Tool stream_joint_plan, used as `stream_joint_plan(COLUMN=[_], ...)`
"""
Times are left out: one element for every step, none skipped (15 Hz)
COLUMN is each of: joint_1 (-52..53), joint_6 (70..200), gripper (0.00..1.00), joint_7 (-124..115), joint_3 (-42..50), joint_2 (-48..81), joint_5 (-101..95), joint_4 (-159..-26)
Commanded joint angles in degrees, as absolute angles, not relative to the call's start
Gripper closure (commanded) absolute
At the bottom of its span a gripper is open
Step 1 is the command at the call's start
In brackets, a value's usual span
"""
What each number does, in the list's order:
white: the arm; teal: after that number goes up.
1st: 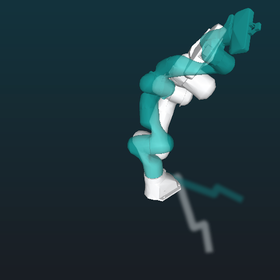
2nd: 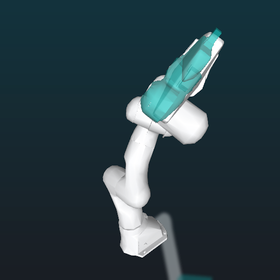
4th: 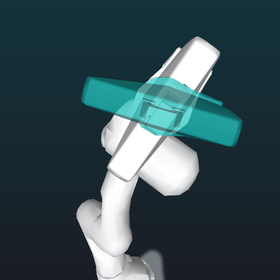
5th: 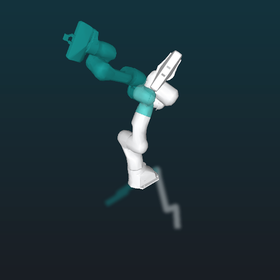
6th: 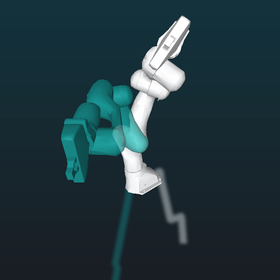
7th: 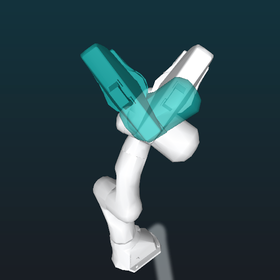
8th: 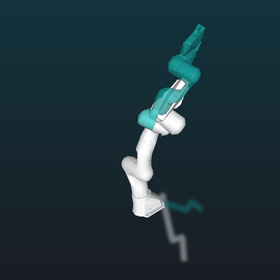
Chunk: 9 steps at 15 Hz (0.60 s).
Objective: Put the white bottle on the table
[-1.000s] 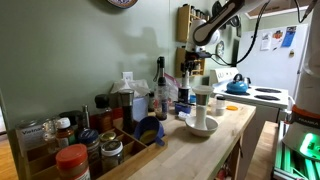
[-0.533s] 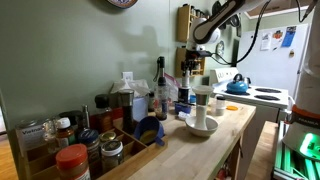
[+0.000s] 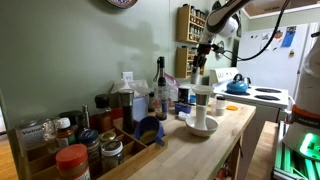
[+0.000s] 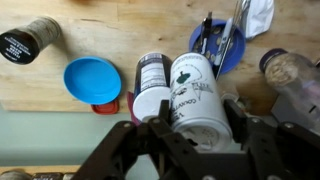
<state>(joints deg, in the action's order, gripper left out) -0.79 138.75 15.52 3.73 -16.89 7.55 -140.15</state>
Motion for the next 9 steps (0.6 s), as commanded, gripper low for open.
stream_joint_plan(joint_1=[0.97, 1.02, 1.48, 1.84, 2.08, 2.29, 2.33, 2.56, 1.85], joint_6=[134.05, 133.49, 133.92, 134.23, 134.72, 135.69, 136.28, 136.55, 136.89], gripper=[0.69, 0.69, 0.69, 0.69, 0.69, 0.69, 0.69, 0.69, 0.69], joint_7=[19.92, 19.07, 18.84, 18.48, 17.97, 17.8, 17.52, 17.87, 16.81], joint_3=[5.08, 4.41, 3.83, 3.34, 2.73, 2.24, 1.92, 2.0, 1.99], joint_2=[-23.03, -22.67, -21.44, -20.37, -19.22, -17.92, -16.47, -15.34, -14.07], joint_5=[7.94, 6.9, 6.41, 5.9, 5.18, 4.68, 4.17, 4.39, 3.59], joint_4=[-146.04, -146.3, -146.11, -146.0, -145.81, -145.74, -145.75, -145.8, -146.08])
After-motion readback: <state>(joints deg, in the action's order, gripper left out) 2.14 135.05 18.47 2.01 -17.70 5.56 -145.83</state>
